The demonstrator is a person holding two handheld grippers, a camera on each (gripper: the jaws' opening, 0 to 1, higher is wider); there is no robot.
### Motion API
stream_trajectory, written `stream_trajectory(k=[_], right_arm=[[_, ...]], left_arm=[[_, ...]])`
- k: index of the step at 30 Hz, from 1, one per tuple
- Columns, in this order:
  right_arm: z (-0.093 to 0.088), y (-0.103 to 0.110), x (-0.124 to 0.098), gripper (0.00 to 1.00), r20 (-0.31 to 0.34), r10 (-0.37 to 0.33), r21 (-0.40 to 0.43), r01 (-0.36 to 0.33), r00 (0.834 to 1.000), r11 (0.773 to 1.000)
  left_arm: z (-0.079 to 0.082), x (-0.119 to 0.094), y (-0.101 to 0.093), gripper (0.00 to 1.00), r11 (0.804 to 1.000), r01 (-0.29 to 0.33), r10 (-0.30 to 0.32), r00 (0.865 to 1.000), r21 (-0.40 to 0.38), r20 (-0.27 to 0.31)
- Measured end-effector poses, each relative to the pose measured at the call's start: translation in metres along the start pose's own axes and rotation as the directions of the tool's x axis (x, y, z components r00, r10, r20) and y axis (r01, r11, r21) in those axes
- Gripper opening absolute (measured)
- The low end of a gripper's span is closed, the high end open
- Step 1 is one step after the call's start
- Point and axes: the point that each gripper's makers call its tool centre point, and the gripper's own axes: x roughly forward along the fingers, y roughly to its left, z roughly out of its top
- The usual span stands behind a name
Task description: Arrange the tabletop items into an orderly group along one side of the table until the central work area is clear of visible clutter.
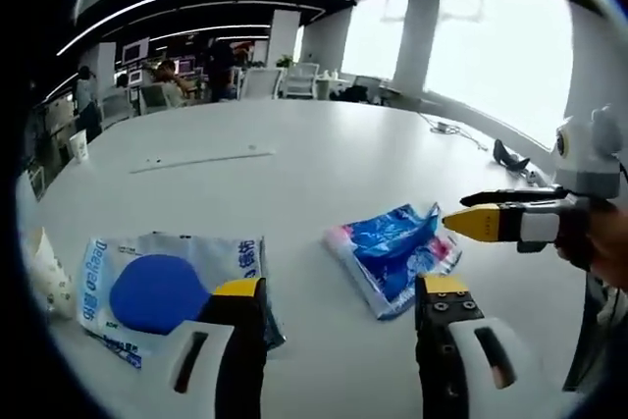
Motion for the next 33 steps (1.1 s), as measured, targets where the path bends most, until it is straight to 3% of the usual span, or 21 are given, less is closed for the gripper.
stream_trajectory(k=[6, 9, 11, 13, 21, 26, 33], right_arm=[[-0.016, -0.006, 0.010, 0.41, -0.044, -0.008, 0.022, 0.009, 0.999, 1.000], [-0.022, -0.005, 0.014, 0.28, -0.057, 0.013, 0.049, -0.011, 0.998, 0.999], [-0.025, -0.003, 0.015, 0.14, -0.062, 0.026, 0.058, -0.022, 0.998, 0.998], [-0.026, -0.002, 0.015, 0.08, -0.065, 0.028, 0.062, -0.024, 0.997, 0.998], [-0.023, 0.000, 0.012, 0.00, -0.055, 0.038, 0.072, -0.034, 0.998, 0.997], [-0.017, 0.014, 0.014, 0.00, -0.042, 0.069, 0.065, -0.066, 0.997, 0.996], [-0.018, 0.032, 0.025, 0.00, -0.055, 0.095, 0.055, -0.092, 0.994, 0.994]], left_arm=[[-0.009, 0.011, -0.007, 0.46, 1.000, 0.008, -0.008, 1.000, -0.021, -0.025], [-0.013, 0.015, -0.010, 0.39, 0.999, 0.015, -0.016, 0.999, -0.041, -0.038], [-0.014, 0.016, -0.014, 0.27, 0.998, 0.029, -0.031, 0.998, -0.053, -0.047], [-0.015, 0.016, -0.016, 0.07, 0.998, 0.035, -0.037, 0.998, -0.047, -0.053], [-0.009, 0.018, -0.008, 0.03, 0.998, 0.002, -0.005, 0.999, -0.063, -0.046], [0.004, 0.009, 0.010, 0.01, 0.995, -0.076, 0.075, 0.997, -0.069, -0.024], [-0.006, 0.005, 0.025, 0.02, 0.990, -0.139, 0.138, 0.988, -0.017, -0.070]])
